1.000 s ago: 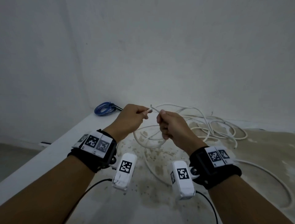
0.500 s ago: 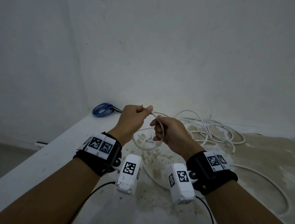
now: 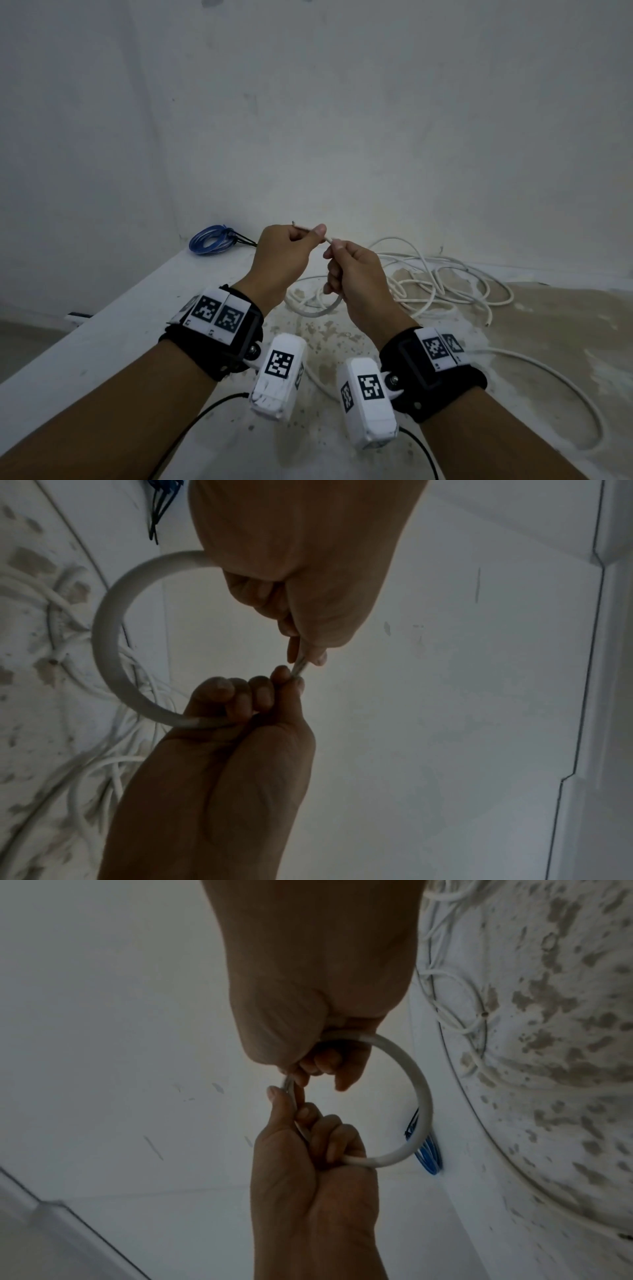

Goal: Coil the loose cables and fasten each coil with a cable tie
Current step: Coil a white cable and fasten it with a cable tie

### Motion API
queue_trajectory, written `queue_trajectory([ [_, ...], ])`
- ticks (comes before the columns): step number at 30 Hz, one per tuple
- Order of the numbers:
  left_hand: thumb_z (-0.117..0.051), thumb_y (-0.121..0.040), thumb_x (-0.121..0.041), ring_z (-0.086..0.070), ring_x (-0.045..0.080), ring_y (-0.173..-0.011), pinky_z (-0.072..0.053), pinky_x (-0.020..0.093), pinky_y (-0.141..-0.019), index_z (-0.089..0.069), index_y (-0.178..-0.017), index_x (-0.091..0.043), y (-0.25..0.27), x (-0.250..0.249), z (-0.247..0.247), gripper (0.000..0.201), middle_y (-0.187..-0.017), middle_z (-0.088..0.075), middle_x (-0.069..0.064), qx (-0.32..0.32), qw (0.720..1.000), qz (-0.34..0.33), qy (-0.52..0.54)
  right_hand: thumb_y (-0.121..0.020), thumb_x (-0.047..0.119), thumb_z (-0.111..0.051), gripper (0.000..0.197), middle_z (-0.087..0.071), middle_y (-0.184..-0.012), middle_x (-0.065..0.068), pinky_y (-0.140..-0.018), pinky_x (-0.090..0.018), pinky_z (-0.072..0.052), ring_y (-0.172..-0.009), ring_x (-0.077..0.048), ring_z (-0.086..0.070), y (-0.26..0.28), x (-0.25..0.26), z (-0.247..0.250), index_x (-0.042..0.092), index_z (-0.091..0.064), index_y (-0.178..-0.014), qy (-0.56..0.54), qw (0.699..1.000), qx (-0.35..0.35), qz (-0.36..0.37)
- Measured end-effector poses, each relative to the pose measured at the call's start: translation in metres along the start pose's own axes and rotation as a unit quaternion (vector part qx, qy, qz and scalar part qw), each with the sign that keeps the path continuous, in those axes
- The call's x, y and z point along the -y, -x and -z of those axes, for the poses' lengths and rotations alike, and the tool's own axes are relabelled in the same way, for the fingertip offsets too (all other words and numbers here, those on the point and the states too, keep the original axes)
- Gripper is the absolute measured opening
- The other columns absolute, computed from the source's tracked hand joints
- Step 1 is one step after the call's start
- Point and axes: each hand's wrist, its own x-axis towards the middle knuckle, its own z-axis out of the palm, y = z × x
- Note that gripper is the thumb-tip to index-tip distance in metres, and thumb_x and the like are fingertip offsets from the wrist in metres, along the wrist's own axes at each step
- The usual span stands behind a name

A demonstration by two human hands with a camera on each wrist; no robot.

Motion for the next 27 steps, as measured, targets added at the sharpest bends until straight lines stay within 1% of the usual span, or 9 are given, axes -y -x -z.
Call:
queue_trajectory([
  [4,-0.069,-0.091,-0.031,-0.064,0.005,-0.077,-0.045,0.02,-0.071,-0.077,-0.081,-0.01,-0.002,0.0,0.005,0.024,-0.076,-0.071,0.0,-0.014,1.0,-0.002,-0.016,-0.103,0.031,-0.047,0.043,-0.059,-0.057,-0.003,-0.057,-0.034,-0.053,-0.052,-0.02,-0.057,0.001,0.0,0.002,0.005,-0.067,-0.075,0.145,0.987,-0.049,0.039],
  [7,-0.07,-0.09,-0.032,-0.06,0.007,-0.071,-0.045,0.023,-0.069,-0.076,-0.075,-0.015,-0.003,-0.003,0.013,0.024,-0.074,-0.069,0.002,-0.002,0.999,-0.017,-0.045,-0.098,0.044,-0.05,0.04,-0.061,-0.067,0.005,-0.061,-0.03,-0.036,-0.074,-0.021,-0.057,-0.006,0.007,0.016,0.017,-0.06,-0.069,0.419,0.853,-0.204,0.235],
  [8,-0.07,-0.09,-0.032,-0.058,0.003,-0.066,-0.044,0.022,-0.067,-0.075,-0.073,-0.016,-0.003,-0.004,0.014,0.024,-0.07,-0.068,-0.001,0.007,0.998,-0.025,-0.056,-0.097,0.046,-0.052,0.034,-0.062,-0.078,0.006,-0.067,-0.031,-0.036,-0.085,-0.02,-0.055,-0.011,0.014,0.019,0.019,-0.062,-0.077,0.437,0.837,-0.191,0.266],
  [11,-0.071,-0.089,-0.032,-0.056,-0.001,-0.055,-0.046,0.021,-0.064,-0.072,-0.066,-0.018,-0.004,-0.011,0.015,0.027,-0.056,-0.063,-0.013,0.033,0.994,-0.057,-0.084,-0.099,0.048,-0.05,0.043,-0.073,-0.095,-0.001,-0.089,-0.037,-0.05,-0.094,-0.018,-0.067,-0.028,0.036,0.021,0.011,-0.071,-0.099,0.367,0.916,0.091,0.131],
  [14,-0.071,-0.089,-0.029,-0.062,0.005,-0.063,-0.052,0.035,-0.071,-0.073,-0.067,-0.016,-0.006,-0.016,0.015,0.026,-0.06,-0.068,-0.005,0.048,0.991,-0.083,-0.096,-0.1,0.038,-0.053,0.044,-0.075,-0.083,-0.011,-0.083,-0.031,-0.056,-0.08,-0.021,-0.073,-0.033,0.047,0.027,-0.001,-0.071,-0.102,0.254,0.939,0.23,0.016],
  [18,-0.071,-0.089,-0.031,-0.068,0.026,-0.079,-0.053,0.046,-0.082,-0.077,-0.077,-0.013,-0.007,-0.014,0.014,0.022,-0.076,-0.072,0.01,0.065,0.989,-0.101,-0.089,-0.099,0.023,-0.055,0.03,-0.07,-0.073,-0.011,-0.078,-0.03,-0.054,-0.071,-0.019,-0.067,-0.037,0.048,0.038,-0.004,-0.068,-0.095,0.148,0.948,0.268,-0.083],
  [22,-0.069,-0.091,-0.031,-0.062,0.013,-0.072,-0.052,0.039,-0.076,-0.077,-0.08,-0.014,-0.008,-0.014,0.009,0.022,-0.076,-0.071,0.012,0.065,0.989,-0.101,-0.087,-0.102,0.019,-0.049,0.027,-0.059,-0.063,-0.004,-0.093,-0.039,-0.05,-0.06,-0.014,-0.06,-0.04,0.043,0.038,0.002,-0.063,-0.086,0.1,0.956,0.255,-0.108],
  [24,-0.065,-0.093,-0.034,-0.061,0.015,-0.072,-0.051,0.036,-0.072,-0.076,-0.082,-0.015,-0.009,-0.016,0.007,0.025,-0.078,-0.07,0.012,0.063,0.991,-0.079,-0.092,-0.103,0.019,-0.048,0.028,-0.058,-0.061,-0.003,-0.09,-0.036,-0.05,-0.058,-0.013,-0.058,-0.04,0.042,0.04,0.003,-0.061,-0.085,0.084,0.959,0.247,-0.11],
  [27,-0.049,-0.1,-0.044,-0.061,0.019,-0.09,-0.05,0.035,-0.083,-0.064,-0.095,-0.016,-0.013,-0.016,0.008,0.032,-0.092,-0.066,0.0,-0.002,0.995,-0.021,-0.094,-0.104,0.018,-0.046,0.029,-0.058,-0.061,-0.004,-0.084,-0.031,-0.056,-0.057,-0.014,-0.058,-0.043,0.047,0.047,0.003,-0.06,-0.083,0.048,0.974,0.201,-0.097],
])
